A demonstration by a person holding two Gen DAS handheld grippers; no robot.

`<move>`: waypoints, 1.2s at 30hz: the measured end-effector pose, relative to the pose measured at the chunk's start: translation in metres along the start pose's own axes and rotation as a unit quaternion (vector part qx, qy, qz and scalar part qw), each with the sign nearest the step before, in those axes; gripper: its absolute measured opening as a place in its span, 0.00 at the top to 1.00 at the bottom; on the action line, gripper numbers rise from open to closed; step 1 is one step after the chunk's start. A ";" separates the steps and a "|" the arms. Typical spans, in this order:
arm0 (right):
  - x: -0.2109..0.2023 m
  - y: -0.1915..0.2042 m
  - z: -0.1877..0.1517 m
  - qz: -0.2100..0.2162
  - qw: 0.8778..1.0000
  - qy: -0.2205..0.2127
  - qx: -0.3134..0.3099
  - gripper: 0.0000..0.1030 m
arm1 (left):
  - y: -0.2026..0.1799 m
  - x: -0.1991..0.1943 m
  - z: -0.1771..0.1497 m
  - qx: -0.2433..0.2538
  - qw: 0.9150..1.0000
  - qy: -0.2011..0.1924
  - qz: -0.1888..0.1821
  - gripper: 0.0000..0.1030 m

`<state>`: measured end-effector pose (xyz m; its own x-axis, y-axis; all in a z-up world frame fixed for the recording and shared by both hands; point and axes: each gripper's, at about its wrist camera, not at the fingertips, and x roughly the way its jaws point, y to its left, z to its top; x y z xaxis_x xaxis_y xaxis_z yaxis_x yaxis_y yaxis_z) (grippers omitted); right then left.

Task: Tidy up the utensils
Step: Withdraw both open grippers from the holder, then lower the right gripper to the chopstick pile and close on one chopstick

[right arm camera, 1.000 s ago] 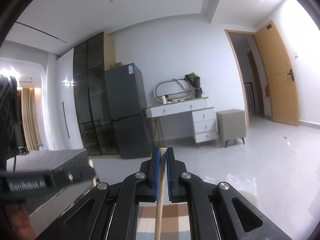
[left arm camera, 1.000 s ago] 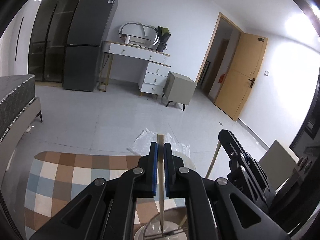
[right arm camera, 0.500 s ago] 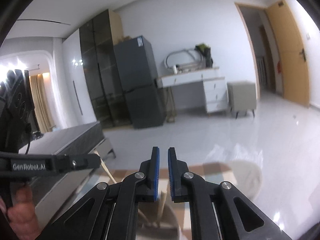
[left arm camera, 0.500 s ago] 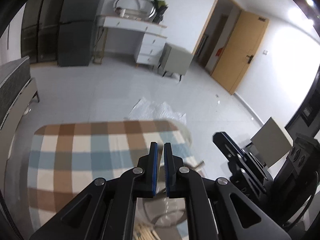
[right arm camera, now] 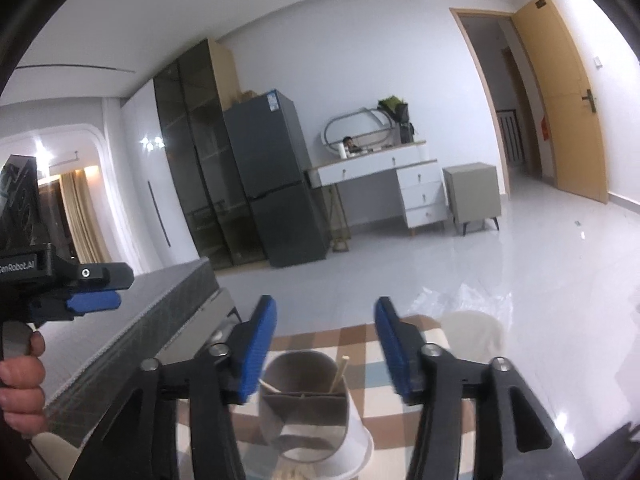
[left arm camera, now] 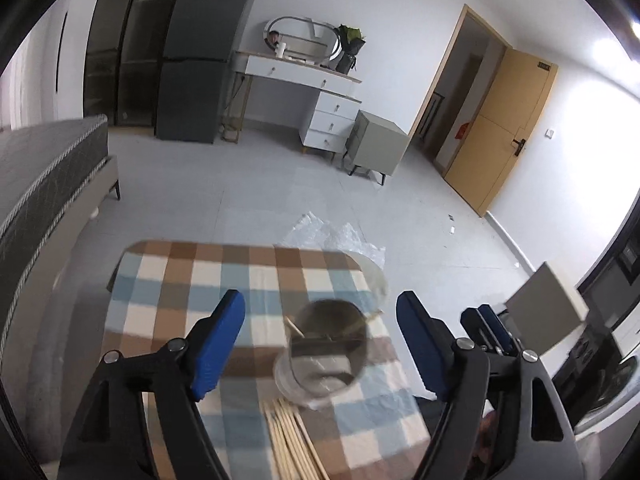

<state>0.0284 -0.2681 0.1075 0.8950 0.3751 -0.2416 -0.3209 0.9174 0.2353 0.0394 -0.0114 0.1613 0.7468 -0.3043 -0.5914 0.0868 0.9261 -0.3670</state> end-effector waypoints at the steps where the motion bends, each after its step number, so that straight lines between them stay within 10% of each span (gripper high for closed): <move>1: -0.007 0.003 0.003 0.001 1.000 -0.005 0.001 0.33 | -0.002 -0.009 -0.003 -0.004 1.000 0.002 -0.005 0.27; 17: -0.051 0.032 -0.055 0.012 1.000 0.018 0.018 0.09 | 0.029 -0.035 -0.091 0.005 0.992 -0.076 0.103 0.05; 36: -0.017 0.029 -0.126 -0.001 0.989 0.146 -0.002 0.09 | 0.076 0.079 -0.142 0.011 0.987 -0.003 0.158 0.06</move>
<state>-0.0351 -0.2310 0.0003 0.7685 0.3953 -0.5032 -0.3213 0.9184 0.2308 0.0114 0.0028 -0.0153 0.7432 0.0011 -0.6690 -0.1359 0.9794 -0.1494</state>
